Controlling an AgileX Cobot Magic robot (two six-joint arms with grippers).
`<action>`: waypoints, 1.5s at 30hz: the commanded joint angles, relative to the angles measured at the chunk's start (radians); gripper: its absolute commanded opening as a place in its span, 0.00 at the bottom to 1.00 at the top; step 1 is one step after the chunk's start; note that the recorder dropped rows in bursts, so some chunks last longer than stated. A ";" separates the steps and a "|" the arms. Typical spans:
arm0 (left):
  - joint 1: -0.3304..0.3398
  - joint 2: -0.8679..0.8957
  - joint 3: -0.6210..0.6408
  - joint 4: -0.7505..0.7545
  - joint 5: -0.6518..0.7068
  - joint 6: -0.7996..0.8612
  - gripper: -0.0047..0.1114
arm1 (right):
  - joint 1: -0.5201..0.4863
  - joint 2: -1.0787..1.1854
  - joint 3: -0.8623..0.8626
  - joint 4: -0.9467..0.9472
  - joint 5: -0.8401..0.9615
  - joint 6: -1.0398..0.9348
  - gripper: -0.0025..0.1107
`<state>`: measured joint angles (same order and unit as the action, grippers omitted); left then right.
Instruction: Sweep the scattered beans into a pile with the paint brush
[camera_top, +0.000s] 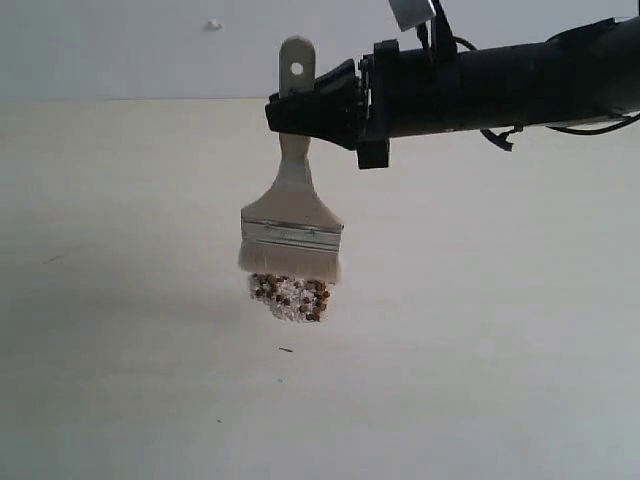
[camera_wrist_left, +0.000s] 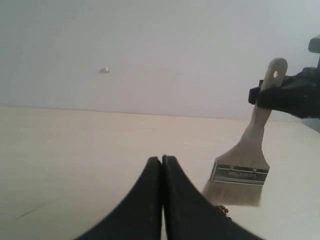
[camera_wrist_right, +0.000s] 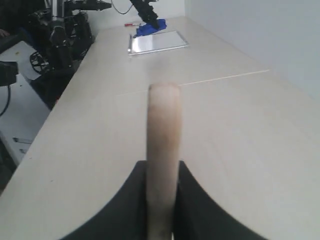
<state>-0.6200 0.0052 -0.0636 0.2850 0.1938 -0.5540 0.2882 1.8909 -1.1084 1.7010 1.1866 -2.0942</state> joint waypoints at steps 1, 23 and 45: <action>0.004 -0.005 0.006 -0.001 -0.002 0.000 0.04 | -0.006 -0.002 -0.052 0.043 -0.194 -0.022 0.02; 0.004 -0.005 0.006 -0.001 -0.002 0.000 0.04 | -0.022 0.356 -0.457 -0.007 -0.135 0.007 0.02; 0.004 -0.005 0.006 -0.001 -0.002 0.000 0.04 | -0.022 0.354 -0.457 -0.145 -0.042 0.139 0.02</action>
<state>-0.6200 0.0052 -0.0636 0.2850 0.1938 -0.5540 0.2711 2.2540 -1.5589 1.5553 1.1624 -1.9469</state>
